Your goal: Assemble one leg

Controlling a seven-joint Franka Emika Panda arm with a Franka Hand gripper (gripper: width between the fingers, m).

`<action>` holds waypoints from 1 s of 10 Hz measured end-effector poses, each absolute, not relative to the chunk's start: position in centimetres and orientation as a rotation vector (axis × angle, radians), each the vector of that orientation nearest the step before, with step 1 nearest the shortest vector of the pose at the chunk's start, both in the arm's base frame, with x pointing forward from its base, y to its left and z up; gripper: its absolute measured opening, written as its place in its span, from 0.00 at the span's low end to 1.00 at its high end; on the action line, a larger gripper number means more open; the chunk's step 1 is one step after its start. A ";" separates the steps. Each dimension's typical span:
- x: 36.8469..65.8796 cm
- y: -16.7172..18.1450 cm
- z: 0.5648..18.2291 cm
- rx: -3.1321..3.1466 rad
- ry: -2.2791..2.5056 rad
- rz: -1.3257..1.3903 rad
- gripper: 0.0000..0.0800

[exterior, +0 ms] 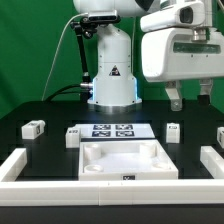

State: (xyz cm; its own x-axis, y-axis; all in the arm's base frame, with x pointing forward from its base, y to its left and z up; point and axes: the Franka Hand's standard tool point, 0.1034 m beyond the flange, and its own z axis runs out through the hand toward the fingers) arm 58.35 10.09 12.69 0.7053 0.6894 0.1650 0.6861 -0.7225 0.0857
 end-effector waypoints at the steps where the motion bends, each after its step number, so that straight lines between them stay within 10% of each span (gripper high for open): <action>1: 58.4 10.1 12.7 2.884 1.163 0.291 0.81; 10: 56.6 8.1 10.6 2.637 1.602 0.245 0.81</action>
Offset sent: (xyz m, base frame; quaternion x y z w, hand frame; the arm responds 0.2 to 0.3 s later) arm 0.0000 0.0000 0.0000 0.0000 0.0000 0.0000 1.0000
